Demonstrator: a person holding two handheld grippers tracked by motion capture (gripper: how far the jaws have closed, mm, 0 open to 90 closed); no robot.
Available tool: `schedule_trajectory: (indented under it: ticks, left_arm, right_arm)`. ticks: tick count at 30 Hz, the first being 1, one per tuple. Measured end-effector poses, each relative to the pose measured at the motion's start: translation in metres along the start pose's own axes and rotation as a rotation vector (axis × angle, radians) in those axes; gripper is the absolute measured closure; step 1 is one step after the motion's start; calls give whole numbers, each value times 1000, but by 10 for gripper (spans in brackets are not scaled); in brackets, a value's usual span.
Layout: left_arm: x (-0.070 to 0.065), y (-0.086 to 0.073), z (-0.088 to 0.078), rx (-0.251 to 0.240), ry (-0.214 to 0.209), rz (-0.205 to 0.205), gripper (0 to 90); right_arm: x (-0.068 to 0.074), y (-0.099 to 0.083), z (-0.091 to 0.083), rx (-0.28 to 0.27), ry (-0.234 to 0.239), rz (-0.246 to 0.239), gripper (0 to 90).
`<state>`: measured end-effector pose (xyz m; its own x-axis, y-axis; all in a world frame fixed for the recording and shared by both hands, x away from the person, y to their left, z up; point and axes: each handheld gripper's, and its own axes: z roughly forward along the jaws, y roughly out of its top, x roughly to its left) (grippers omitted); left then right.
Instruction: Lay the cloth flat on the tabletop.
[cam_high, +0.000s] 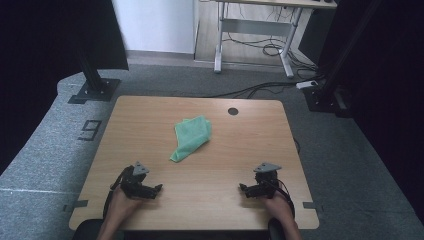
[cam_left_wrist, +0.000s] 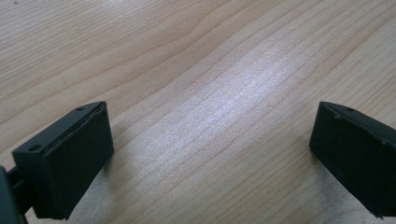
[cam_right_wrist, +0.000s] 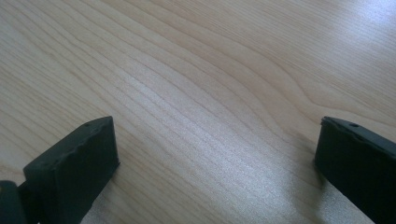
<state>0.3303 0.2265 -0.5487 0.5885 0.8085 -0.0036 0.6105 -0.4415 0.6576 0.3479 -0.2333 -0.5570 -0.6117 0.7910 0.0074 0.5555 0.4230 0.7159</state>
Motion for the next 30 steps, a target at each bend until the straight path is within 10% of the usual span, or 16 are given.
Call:
schedule_trajectory:
  ticks: [30]
  left_arm:
    - [1, 6, 1, -30, 3, -18, 146]
  right_arm:
    - [0, 0, 0, 0, 3, -2, 0]
